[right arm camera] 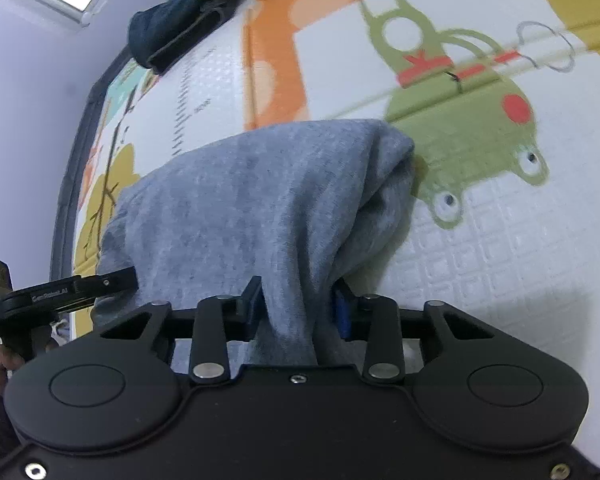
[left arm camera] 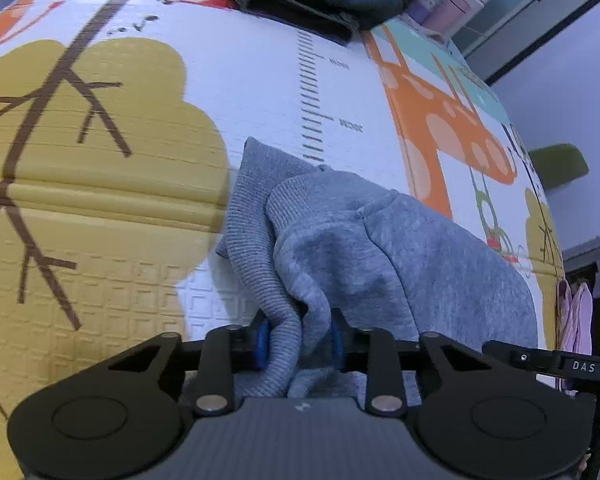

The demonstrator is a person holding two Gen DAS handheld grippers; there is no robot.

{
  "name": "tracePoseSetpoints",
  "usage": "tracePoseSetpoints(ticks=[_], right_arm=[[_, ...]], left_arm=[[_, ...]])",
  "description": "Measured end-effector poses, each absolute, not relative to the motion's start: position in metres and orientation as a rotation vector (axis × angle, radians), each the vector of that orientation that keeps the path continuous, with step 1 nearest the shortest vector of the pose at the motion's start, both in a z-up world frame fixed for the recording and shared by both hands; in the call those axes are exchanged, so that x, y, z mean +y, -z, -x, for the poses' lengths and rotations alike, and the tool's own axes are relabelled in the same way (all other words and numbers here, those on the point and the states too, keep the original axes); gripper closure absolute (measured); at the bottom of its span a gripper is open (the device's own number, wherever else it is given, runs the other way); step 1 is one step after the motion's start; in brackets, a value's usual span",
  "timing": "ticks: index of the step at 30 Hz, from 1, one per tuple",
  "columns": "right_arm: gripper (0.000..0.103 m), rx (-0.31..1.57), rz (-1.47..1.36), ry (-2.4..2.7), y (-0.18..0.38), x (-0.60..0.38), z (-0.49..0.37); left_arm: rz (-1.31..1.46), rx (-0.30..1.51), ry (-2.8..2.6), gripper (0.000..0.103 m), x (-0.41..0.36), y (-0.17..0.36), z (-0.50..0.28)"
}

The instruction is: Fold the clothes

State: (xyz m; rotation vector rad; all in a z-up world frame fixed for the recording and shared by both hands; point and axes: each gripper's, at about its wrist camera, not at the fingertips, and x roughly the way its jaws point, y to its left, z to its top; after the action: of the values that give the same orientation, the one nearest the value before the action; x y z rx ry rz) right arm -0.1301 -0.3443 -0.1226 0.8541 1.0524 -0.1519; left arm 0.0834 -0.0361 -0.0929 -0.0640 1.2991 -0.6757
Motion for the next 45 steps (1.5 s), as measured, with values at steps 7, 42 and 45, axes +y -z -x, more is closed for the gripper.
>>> tracePoseSetpoints(ticks=[7,42,45], right_arm=[[0.074,1.041,-0.805,0.057,0.111,-0.331,0.091],[0.075,1.111,-0.139,-0.596,0.092,-0.067,-0.240],[0.075,1.110,-0.112,-0.616,0.094,-0.051,-0.253]], left_arm=[[0.106,1.269,0.545,0.075,0.004,0.085,-0.086],[0.519,1.172,0.080,0.071,0.184,0.088,-0.038],[0.534,1.171,0.083,0.070,0.182,0.089,-0.037]])
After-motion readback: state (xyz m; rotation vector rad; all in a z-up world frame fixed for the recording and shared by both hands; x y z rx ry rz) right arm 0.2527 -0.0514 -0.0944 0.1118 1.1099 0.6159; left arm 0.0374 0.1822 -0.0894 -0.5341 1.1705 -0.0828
